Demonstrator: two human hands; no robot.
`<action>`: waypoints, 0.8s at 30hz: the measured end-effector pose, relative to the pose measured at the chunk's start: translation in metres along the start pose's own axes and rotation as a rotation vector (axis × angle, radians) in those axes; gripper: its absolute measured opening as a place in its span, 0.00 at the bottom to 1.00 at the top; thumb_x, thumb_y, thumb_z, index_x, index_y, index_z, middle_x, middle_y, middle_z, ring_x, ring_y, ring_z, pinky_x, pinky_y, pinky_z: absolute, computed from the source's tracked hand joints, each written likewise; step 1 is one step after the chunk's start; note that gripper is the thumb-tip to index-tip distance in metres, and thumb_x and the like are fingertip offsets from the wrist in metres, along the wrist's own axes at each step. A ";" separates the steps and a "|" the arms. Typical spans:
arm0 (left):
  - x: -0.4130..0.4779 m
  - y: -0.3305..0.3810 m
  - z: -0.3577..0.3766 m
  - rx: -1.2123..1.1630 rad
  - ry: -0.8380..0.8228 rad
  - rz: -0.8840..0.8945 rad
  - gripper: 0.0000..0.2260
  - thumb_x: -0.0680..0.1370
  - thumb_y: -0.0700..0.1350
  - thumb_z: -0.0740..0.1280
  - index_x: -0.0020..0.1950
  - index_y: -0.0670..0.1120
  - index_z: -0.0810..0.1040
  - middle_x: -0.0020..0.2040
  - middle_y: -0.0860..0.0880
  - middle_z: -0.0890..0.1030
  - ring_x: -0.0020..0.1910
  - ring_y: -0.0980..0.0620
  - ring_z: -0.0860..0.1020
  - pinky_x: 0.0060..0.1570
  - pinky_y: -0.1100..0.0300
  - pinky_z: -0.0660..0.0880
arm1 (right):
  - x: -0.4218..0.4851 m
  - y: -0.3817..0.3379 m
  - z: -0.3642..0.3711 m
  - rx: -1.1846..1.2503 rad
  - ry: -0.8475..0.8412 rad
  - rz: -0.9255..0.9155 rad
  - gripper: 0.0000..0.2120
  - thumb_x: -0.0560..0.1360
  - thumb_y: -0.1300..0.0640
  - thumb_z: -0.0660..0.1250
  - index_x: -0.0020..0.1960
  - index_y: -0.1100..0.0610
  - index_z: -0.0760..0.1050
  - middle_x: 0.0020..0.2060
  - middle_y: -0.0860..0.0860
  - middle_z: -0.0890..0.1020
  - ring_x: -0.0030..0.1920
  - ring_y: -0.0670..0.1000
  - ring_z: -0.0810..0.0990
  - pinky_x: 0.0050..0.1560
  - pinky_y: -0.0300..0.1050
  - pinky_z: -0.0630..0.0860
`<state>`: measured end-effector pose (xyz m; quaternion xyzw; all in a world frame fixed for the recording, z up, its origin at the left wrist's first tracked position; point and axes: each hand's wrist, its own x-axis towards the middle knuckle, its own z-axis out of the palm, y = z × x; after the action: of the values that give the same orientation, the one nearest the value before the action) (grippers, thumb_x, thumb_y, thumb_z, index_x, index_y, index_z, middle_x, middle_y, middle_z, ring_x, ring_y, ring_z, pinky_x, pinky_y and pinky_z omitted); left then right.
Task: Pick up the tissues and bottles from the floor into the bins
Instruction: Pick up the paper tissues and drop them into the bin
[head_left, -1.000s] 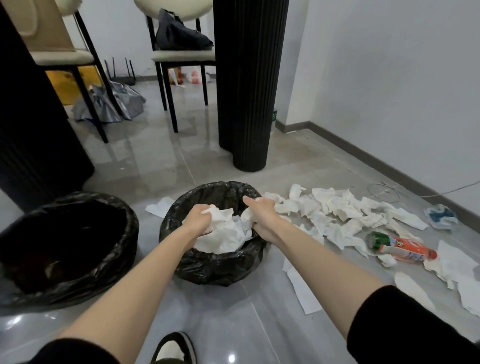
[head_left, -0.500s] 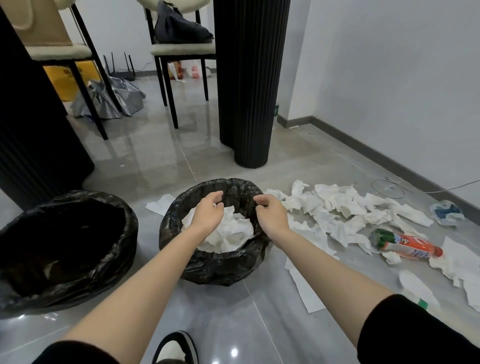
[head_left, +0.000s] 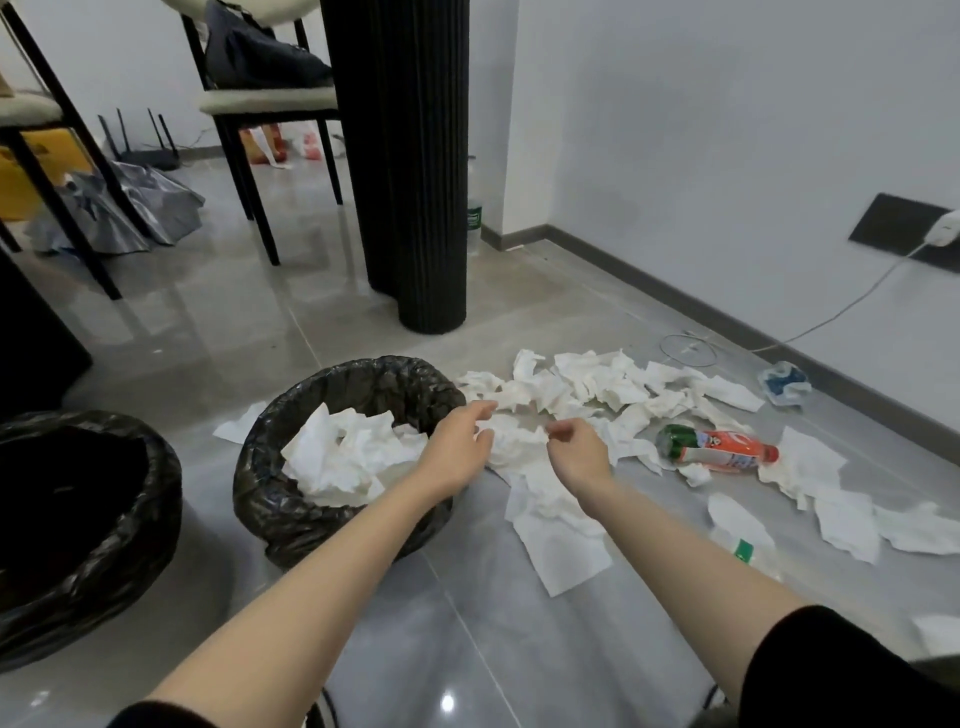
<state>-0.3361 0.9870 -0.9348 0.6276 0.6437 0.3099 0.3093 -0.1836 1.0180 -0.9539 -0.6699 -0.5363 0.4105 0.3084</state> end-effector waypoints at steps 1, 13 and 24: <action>0.000 0.001 0.008 0.014 -0.017 0.013 0.19 0.80 0.37 0.57 0.71 0.45 0.67 0.68 0.46 0.72 0.64 0.50 0.72 0.64 0.61 0.66 | 0.000 0.006 -0.004 -0.007 0.003 0.017 0.17 0.76 0.66 0.55 0.63 0.59 0.72 0.61 0.53 0.76 0.59 0.52 0.74 0.52 0.38 0.67; 0.016 -0.030 0.088 -0.055 -0.149 -0.217 0.19 0.79 0.37 0.57 0.71 0.42 0.66 0.67 0.44 0.72 0.64 0.48 0.72 0.61 0.60 0.67 | 0.018 0.092 -0.018 -0.081 -0.073 0.245 0.17 0.75 0.65 0.56 0.61 0.59 0.73 0.57 0.56 0.77 0.49 0.54 0.74 0.49 0.43 0.72; 0.017 -0.088 0.157 -0.144 -0.189 -0.564 0.19 0.78 0.37 0.61 0.69 0.41 0.69 0.63 0.42 0.75 0.62 0.45 0.74 0.61 0.56 0.70 | 0.030 0.157 -0.004 -0.359 -0.282 0.292 0.21 0.75 0.65 0.59 0.68 0.59 0.70 0.67 0.56 0.72 0.67 0.55 0.71 0.61 0.39 0.67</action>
<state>-0.2672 1.0039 -1.1012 0.4267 0.7373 0.1971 0.4852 -0.1047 1.0108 -1.0927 -0.7201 -0.5360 0.4383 0.0445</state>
